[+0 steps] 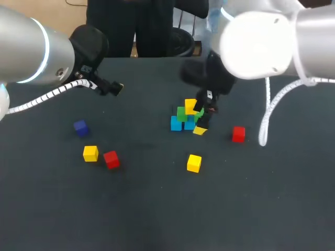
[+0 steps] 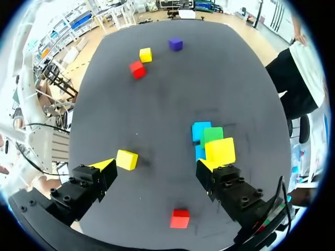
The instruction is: Place the blue cubes, place green cubes on the blue cubes, place the yellow cubes on the green cubes, then place the red cubes on the yellow cubes, and place purple cube on the red cubes.
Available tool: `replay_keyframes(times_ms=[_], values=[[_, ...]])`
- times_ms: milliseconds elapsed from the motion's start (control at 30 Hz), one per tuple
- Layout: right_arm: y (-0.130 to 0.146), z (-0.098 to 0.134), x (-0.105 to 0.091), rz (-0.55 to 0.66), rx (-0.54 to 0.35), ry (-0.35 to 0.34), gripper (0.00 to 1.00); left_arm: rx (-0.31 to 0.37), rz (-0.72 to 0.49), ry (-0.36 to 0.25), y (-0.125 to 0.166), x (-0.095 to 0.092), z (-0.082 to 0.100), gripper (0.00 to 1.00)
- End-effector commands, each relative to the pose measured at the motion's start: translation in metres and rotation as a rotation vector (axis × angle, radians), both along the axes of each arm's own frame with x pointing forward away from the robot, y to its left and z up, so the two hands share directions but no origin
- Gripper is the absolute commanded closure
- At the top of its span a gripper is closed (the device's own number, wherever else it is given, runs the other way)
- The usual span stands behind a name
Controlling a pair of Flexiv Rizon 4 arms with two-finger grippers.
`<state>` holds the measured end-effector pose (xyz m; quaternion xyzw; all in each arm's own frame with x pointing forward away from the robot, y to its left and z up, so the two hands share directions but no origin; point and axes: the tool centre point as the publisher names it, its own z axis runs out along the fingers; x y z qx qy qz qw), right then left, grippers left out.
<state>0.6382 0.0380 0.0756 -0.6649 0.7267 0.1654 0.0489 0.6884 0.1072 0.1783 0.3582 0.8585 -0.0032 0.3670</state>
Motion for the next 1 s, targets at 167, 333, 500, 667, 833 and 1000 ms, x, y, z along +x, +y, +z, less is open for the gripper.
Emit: replay_keyframes(times_ms=[167, 333, 500, 667, 833, 1000], values=[[0.002, 0.008, -0.024, 0.015, -0.018, -0.012, 0.0, -0.001, -0.002, -0.001, 0.001, 0.0, 0.0, 0.0], [-0.002, 0.016, -0.041, 0.038, -0.01, -0.006, 0.0, -0.001, -0.002, -0.001, 0.001, 0.0, 0.0, 0.0], [-0.008, 0.022, -0.05, 0.046, 0.005, 0.008, 0.0, -0.001, -0.002, -0.001, 0.001, 0.0, 0.0, 0.0], [-0.005, 0.011, -0.055, 0.053, 0.021, 0.04, 0.0, -0.001, -0.002, -0.001, 0.001, 0.0, 0.0, 0.0], [-0.001, 0.002, -0.05, 0.058, 0.068, 0.058, 0.0, -0.001, -0.002, -0.001, 0.001, 0.0, 0.0, 0.0], [0.003, -0.013, -0.05, 0.095, 0.04, 0.092, 0.0, -0.001, -0.002, -0.001, 0.001, 0.0, 0.0, 0.0]])
